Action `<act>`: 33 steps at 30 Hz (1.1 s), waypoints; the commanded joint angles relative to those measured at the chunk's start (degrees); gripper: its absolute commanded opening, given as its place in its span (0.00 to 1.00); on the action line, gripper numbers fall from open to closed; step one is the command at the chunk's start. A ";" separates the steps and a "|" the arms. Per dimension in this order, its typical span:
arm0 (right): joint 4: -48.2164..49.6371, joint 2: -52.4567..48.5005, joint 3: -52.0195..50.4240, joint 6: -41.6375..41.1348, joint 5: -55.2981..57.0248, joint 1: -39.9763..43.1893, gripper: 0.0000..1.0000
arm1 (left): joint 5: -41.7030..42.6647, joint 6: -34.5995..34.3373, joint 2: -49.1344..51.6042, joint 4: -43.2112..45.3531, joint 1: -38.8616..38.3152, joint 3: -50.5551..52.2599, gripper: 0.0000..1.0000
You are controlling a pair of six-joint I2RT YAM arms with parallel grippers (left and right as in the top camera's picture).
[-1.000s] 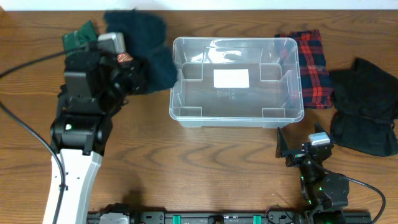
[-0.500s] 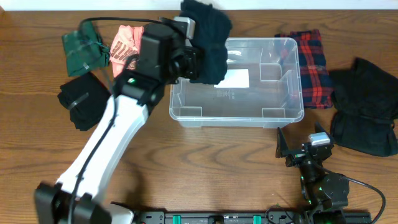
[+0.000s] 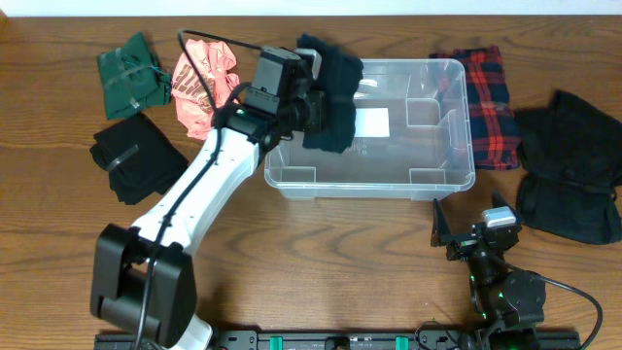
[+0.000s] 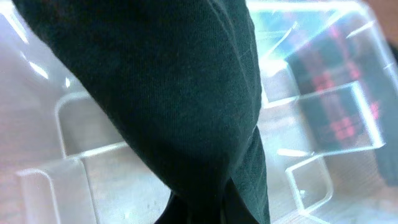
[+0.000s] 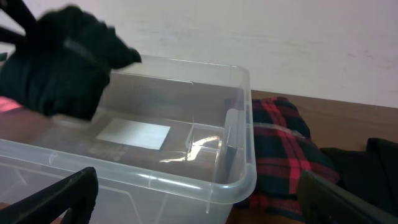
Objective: Pack container
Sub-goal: 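Carry the black garment over the container and lower it inside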
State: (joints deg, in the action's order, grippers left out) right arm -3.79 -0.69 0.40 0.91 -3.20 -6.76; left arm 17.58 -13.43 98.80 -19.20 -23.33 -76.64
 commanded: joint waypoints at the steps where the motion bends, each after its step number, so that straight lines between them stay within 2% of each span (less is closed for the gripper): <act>1: -0.22 0.31 -0.09 0.90 -0.02 -0.44 0.99 | -0.72 0.94 1.62 -1.40 -0.22 -1.75 0.06; 7: -0.22 0.31 -0.09 0.90 -0.02 -0.44 0.99 | -1.68 0.96 4.00 -2.21 -0.22 -1.16 0.06; 11: -0.22 0.31 -0.09 0.90 -0.02 -0.44 0.99 | -9.84 0.98 5.20 -2.64 -0.22 -1.16 0.06; 28: -0.22 0.31 -0.09 0.90 -0.04 -0.44 0.99 | -11.02 0.96 8.20 -4.33 -2.36 -1.16 0.06; 31: -0.22 0.31 -0.09 0.90 -0.02 -0.44 0.99 | -13.86 0.94 8.20 -4.66 -2.36 -1.16 0.08; 33: -0.22 0.31 -0.09 0.90 -0.02 -0.44 0.99 | -16.13 0.96 8.20 -5.03 -2.36 -1.16 0.15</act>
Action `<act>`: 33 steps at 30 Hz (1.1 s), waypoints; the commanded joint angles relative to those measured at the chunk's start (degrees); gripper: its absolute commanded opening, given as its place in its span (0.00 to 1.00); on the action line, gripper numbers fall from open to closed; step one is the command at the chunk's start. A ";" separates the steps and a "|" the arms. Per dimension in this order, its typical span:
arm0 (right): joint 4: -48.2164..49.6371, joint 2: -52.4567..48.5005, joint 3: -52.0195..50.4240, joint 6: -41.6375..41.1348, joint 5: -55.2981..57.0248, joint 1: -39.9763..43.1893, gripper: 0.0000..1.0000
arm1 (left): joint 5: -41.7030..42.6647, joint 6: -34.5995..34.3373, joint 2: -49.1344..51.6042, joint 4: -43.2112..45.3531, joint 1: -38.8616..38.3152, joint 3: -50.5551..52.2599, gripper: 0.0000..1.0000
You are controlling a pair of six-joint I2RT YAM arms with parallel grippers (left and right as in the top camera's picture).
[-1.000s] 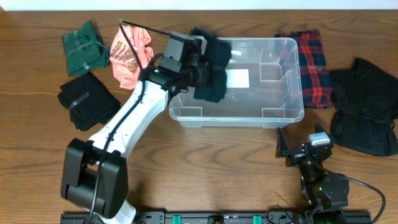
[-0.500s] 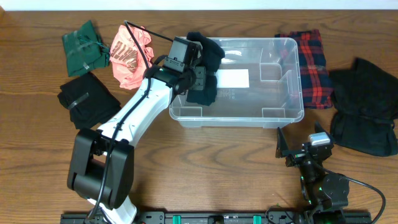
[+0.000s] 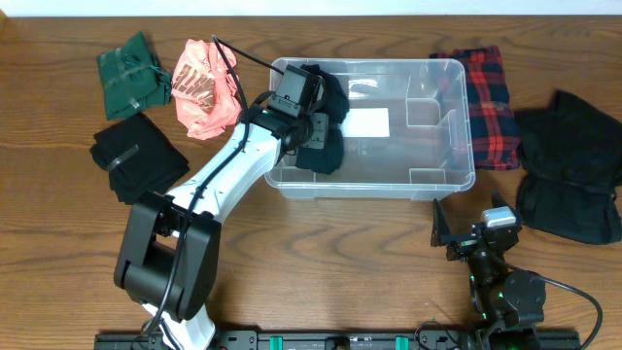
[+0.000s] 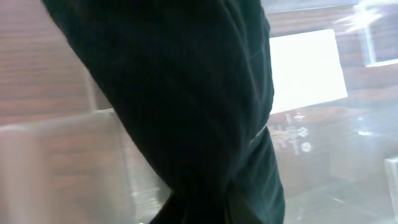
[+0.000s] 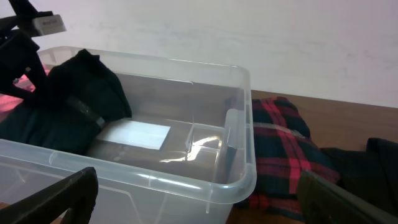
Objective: Pack container
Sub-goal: 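Carry the black garment over the container and lower it inside, then release the black garment and withdraw the left gripper leftward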
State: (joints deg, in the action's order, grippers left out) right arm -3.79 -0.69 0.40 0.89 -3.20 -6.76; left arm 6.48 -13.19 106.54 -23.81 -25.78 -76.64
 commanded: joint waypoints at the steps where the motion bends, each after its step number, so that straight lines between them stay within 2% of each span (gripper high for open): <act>1: -0.22 0.31 -0.09 0.94 -0.02 -0.44 0.99 | -6.05 0.70 0.46 -0.55 0.09 -1.16 0.22; 3: -0.22 0.31 -0.09 0.92 -0.02 -0.44 0.99 | -6.88 0.72 0.46 -0.44 0.09 -1.16 0.60; 5: -0.22 0.31 -0.09 0.92 -0.02 -0.44 0.99 | -7.21 0.72 0.46 -0.28 0.09 -1.18 0.74; 7: -0.22 0.31 -0.09 0.92 -0.02 -0.44 0.99 | -7.21 0.76 0.39 0.11 0.11 -1.25 0.80; 14: -0.22 0.31 -0.09 0.92 -0.02 -0.44 0.99 | -7.19 1.16 -2.73 0.52 0.13 -3.98 0.80; 22: -0.22 0.31 -0.09 0.92 -0.04 -0.44 0.99 | -7.26 1.16 -12.83 -1.18 0.50 -4.50 0.80; 26: -0.22 0.31 -0.09 0.92 -0.04 -0.44 0.99 | -7.67 1.16 -17.42 -4.52 2.21 -4.50 0.80; 33: -0.22 0.31 -0.09 0.92 -0.02 -0.44 0.99 | -15.41 1.14 -20.83 -14.38 6.99 -4.50 0.78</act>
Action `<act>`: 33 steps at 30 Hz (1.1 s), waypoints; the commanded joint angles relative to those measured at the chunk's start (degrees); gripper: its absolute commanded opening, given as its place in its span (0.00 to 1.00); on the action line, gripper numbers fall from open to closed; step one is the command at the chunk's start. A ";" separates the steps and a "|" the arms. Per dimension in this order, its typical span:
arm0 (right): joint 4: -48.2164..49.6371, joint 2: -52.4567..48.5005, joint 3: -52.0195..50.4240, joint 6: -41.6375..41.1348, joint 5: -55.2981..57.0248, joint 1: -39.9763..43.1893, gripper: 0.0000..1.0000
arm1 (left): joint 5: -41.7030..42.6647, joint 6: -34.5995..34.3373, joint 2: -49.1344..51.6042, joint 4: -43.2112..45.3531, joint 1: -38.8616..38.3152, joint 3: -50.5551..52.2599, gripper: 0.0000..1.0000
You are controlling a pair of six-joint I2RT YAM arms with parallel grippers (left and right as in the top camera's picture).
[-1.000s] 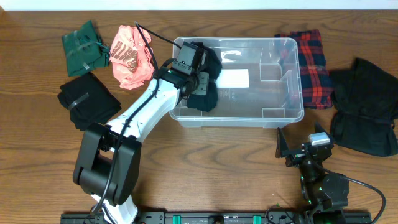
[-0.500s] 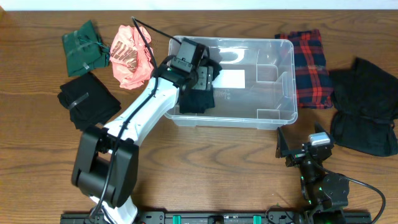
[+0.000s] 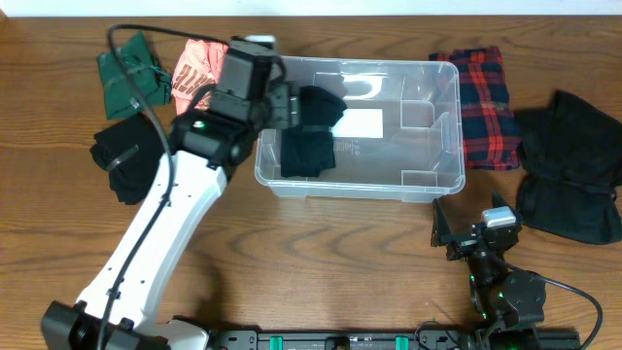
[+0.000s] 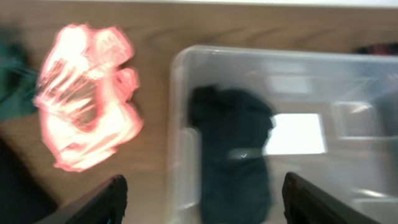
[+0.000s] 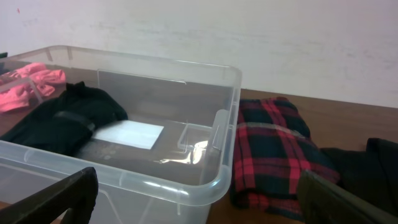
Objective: Pack container
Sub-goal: 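Release the black garment and withdraw the left gripper leftward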
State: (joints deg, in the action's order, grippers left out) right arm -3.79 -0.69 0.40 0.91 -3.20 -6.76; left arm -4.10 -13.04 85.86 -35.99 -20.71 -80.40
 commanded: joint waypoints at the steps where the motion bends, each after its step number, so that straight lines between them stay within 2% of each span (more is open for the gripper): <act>1: -0.22 0.31 -0.09 0.90 -0.04 -0.44 0.99 | -5.20 0.98 -0.15 -3.56 2.67 -0.72 0.72; 5: -0.22 0.31 -0.09 0.90 -0.04 -0.44 0.99 | -5.68 0.98 -0.04 -8.74 5.88 -0.66 0.49; 7: -0.22 0.31 -0.09 0.90 -0.02 -0.44 0.99 | -5.68 0.98 -0.04 -10.34 7.43 -0.48 0.43; 14: -0.22 0.31 -0.09 0.90 -0.02 -0.44 0.99 | -5.62 0.96 -0.02 -12.85 11.13 0.72 0.43; 25: -0.22 0.31 -0.09 0.90 -0.04 -0.44 0.99 | -5.64 0.28 0.66 -12.35 11.32 6.84 0.43; 30: -0.22 0.31 -0.09 0.90 -0.04 -0.44 0.99 | -5.64 0.31 2.12 -11.45 11.32 7.98 0.37; 33: -0.22 0.31 -0.09 0.90 -0.04 -0.44 0.99 | -5.64 0.31 3.02 -11.17 11.32 7.98 0.30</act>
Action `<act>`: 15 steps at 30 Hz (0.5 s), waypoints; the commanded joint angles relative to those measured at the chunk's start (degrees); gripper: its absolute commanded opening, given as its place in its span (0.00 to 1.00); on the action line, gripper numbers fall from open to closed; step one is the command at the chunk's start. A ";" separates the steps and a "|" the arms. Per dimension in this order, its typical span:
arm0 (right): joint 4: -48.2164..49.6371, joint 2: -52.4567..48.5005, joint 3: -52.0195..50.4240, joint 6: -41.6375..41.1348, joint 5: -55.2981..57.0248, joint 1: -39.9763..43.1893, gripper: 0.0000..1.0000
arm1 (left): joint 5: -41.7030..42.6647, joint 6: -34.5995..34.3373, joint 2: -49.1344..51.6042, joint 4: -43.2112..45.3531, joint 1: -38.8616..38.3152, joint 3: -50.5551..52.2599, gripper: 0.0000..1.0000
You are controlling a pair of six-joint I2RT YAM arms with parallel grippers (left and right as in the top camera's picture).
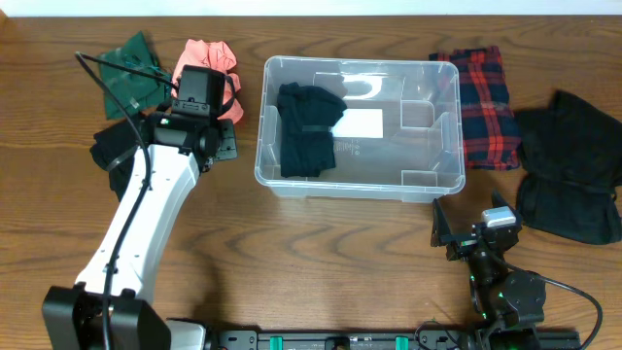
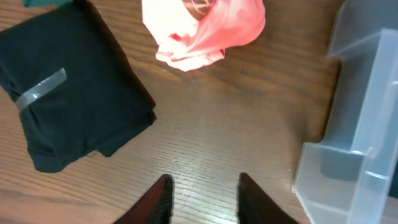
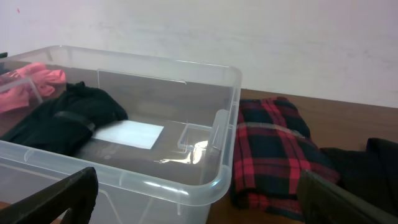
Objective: Pack container
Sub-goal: 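Release the black garment and withdraw the left gripper leftward, then move the left gripper above the pink shirt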
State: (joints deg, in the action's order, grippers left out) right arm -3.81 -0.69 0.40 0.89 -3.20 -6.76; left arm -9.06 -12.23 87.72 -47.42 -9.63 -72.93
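The clear plastic container (image 1: 267, 180) stands mid-table, with a dark folded garment (image 1: 307, 131) lying in its left end. My left gripper (image 1: 222, 144) is open just left of the container, over bare wood. In the left wrist view its fingers (image 2: 158, 199) are empty, with a black folded garment (image 2: 68, 112), a pink garment (image 2: 202, 28) and the container's corner (image 2: 354, 155) around them. My right gripper (image 1: 471, 231) rests open near the front right. It faces the container (image 3: 217, 177) and the dark garment (image 3: 62, 121) inside.
A green garment (image 1: 131, 63) lies at the far left, next to the pink one (image 1: 209, 56). A red plaid garment (image 1: 483, 92) lies right of the container, and a large black garment (image 1: 573, 165) beyond it. The container has small corner dividers.
My left gripper, open above the container's left end and the pink garment, now sits lower, left of the container over bare wood. The dark garment and the right arm have not moved.
My left gripper first held the dark garment above the container's left end, then had it down inside the container. Then it was open above, with the garment lying in the container, which stood slightly further left. Now it is outside, beside the container.
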 commanded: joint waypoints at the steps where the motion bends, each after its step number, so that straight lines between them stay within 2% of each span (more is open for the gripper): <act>1: -0.20 0.31 -0.09 0.92 -0.02 -0.44 0.99 | -0.68 -0.50 1.46 0.35 0.24 0.50 0.30; 15: -0.20 0.31 -0.09 0.92 -0.02 -0.44 0.99 | -0.70 -0.48 2.14 1.33 0.26 0.50 0.32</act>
State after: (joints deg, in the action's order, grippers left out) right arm -3.79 -0.69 0.40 0.89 -3.20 -6.76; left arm -9.06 -12.23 89.43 -46.19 -9.63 -72.75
